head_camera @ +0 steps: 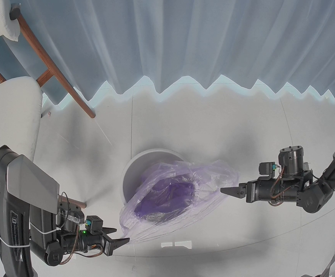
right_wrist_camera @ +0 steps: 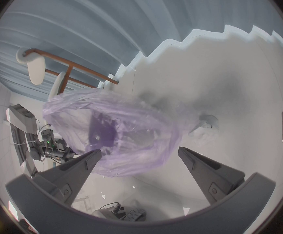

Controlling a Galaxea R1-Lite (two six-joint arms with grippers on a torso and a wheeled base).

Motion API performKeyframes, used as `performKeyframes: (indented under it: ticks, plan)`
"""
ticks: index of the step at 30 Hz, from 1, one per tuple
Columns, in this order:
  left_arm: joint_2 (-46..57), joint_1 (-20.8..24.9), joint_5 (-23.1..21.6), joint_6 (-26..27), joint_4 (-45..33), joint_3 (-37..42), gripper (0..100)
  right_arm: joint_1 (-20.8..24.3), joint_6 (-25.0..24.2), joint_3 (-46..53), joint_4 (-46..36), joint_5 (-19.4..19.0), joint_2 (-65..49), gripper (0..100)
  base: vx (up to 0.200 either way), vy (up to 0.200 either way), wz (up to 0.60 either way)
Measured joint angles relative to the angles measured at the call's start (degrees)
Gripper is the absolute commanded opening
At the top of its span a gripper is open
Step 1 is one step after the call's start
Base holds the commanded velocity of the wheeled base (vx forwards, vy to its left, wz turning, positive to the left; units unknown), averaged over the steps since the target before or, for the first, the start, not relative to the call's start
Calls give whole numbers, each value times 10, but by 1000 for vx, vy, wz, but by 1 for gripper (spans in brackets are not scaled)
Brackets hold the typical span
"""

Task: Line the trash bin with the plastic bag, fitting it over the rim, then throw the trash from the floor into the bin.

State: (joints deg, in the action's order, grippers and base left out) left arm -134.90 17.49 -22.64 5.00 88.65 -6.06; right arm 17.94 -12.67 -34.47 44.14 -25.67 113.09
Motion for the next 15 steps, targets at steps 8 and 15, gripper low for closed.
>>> performKeyframes:
  ticks: [8,15]
  plan:
    - [61,11,-17,-1,-2,43,100,11,-60,62,5,1,-69,100,0,0,0]
    - [129,7,-42,-3,-1,50,100,30,-140,82,54,3,-87,100,0,0,0]
